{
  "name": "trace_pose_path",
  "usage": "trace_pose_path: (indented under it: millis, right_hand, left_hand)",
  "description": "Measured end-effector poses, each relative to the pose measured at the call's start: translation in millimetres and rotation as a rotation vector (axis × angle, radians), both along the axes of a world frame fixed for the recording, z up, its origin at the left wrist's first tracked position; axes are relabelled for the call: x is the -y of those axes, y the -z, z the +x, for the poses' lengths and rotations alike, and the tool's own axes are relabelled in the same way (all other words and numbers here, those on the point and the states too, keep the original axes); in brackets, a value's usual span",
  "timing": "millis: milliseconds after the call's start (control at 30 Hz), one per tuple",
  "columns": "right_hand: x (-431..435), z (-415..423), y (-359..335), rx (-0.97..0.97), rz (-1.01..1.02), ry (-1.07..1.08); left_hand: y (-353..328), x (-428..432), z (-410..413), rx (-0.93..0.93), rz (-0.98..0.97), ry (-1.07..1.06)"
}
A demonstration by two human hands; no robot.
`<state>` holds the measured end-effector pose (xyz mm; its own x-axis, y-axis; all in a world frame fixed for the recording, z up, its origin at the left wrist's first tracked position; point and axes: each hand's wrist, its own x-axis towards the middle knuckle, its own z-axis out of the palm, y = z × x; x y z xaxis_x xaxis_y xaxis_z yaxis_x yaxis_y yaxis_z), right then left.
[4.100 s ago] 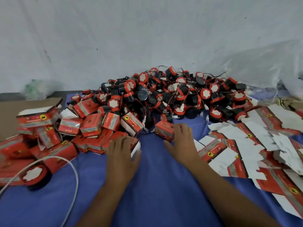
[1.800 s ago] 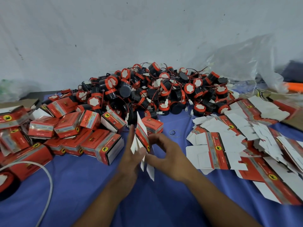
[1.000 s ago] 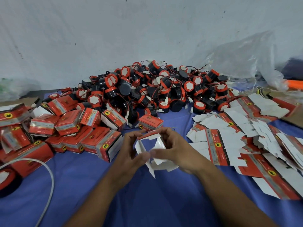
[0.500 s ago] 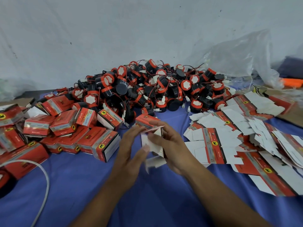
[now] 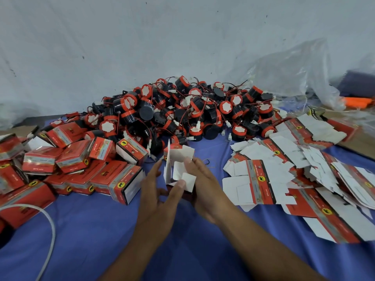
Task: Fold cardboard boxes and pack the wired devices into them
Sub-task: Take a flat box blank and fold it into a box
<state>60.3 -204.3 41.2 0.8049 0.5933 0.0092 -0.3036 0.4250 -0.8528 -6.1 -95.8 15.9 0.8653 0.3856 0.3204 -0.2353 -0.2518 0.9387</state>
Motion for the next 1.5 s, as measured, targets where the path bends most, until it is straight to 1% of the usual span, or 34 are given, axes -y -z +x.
trace_pose_path:
  millis: [100, 233, 300, 400, 467, 567, 633, 700, 800, 900, 1000, 1067, 1133, 1167, 1267, 1333, 1500]
  right_hand:
    - [2.3, 0.4, -1.3, -0.044, -0.008, -0.042]
    - [-0.8, -3.0, -0.2, 0.024, -0.046, -0.028]
    - [0.1, -2.2, 0.0, 0.050, -0.082, 0.009]
    - [2.7, -2.6, -1.5, 0.078, -0.169, 0.035]
    - [4.3, -1.7, -3.7, 0.097, -0.223, 0.049]
    - [7.8, 0.0, -6.3, 0.130, -0.292, -0.040]
    - [9.4, -1.2, -7.8, 0.127, -0.299, -0.128]
    - [11.4, -0.8, -10.1, 0.121, -0.287, -0.170]
    - [21.1, 5.9, -17.0, 0.110, -0.252, -0.215]
    - [33.8, 13.6, -22.2, 0.084, -0.176, -0.273]
    - [37.9, 15.7, -20.3, 0.067, -0.122, -0.316]
    - [33.7, 13.2, -17.6, 0.105, -0.139, -0.303]
    - [24.7, 7.6, -18.0, 0.124, -0.204, -0.222]
    - [20.0, 4.6, -19.3, 0.097, -0.228, -0.175]
    - [11.4, 1.7, -18.3, 0.000, -0.222, -0.104]
    - [12.0, 1.9, -15.8, 0.032, -0.225, -0.107]
    - [11.9, 0.8, -9.5, 0.130, -0.278, -0.125]
  left_hand:
    - [1.2, 4.9, 1.1, 0.073, -0.090, 0.049]
    - [2.0, 5.0, -0.6, 0.103, -0.108, 0.033]
    - [0.1, 0.1, -3.4, 0.113, -0.028, 0.037]
    - [-1.7, -9.4, -6.7, 0.152, 0.252, 0.156]
    - [-4.2, -13.2, -8.0, 0.158, 0.400, 0.229]
    - [-9.2, -16.2, -7.7, 0.179, 0.515, 0.241]
    - [-10.5, -18.0, -7.3, 0.163, 0.527, 0.198]
    - [-11.3, -20.4, -6.0, 0.169, 0.525, 0.129]
    - [-13.6, -22.2, -4.6, 0.245, 0.533, 0.107]
    - [-15.2, -22.7, -4.4, 0.296, 0.555, 0.102]
    - [-14.4, -23.5, -2.3, 0.361, 0.603, 0.090]
    - [-12.7, -25.0, -0.5, 0.371, 0.661, 0.061]
    - [-9.7, -25.6, 0.4, 0.358, 0.698, 0.024]
    - [-7.8, -25.3, 0.6, 0.349, 0.701, 0.009]
    - [-2.5, -24.6, 0.7, 0.334, 0.663, -0.017]
    - [-2.7, -25.1, 0.8, 0.316, 0.635, -0.012]
    - [-3.2, -26.7, 3.2, 0.377, 0.804, 0.019]
